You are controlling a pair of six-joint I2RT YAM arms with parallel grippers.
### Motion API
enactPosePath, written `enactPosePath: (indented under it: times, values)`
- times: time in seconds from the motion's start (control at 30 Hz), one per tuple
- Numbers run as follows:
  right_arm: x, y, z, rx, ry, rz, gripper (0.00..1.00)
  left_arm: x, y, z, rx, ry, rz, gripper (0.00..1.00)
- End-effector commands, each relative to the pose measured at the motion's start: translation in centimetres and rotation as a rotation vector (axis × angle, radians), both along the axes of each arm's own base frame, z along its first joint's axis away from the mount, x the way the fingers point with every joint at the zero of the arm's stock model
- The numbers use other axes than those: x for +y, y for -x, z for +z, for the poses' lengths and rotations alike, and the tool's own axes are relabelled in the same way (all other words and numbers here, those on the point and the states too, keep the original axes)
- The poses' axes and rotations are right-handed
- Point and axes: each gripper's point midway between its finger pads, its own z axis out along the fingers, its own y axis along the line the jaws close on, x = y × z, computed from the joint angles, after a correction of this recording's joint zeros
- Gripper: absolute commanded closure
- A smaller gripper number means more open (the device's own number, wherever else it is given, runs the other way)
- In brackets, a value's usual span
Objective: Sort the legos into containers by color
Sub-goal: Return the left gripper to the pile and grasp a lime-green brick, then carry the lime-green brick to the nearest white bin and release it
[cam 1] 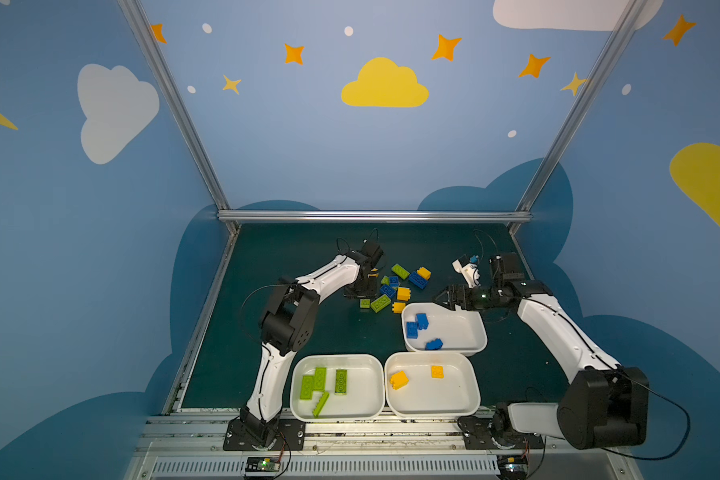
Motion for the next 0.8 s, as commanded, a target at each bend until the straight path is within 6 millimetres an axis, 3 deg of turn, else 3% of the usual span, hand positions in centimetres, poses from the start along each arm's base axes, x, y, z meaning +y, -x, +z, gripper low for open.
enactPosePath:
  times: [0.0, 0.47, 0.77]
  values:
    - [0.2, -0.3, 0.2, -0.004, -0.002, 0.003, 0.02, -0.5, -0.3, -0.5, 0.006, 0.012, 0.003, 0.41]
    - [0.0, 0.1, 0.0, -0.001, 0.008, 0.000, 0.02, 0.1, 2.3, -1.8, 0.055, -0.095, -0.069, 0.52]
    - [0.0, 0.1, 0.1, -0.002, 0.009, -0.002, 0.02, 0.8, 1.1, -2.2, 0.042, -0.124, -0.076, 0.65]
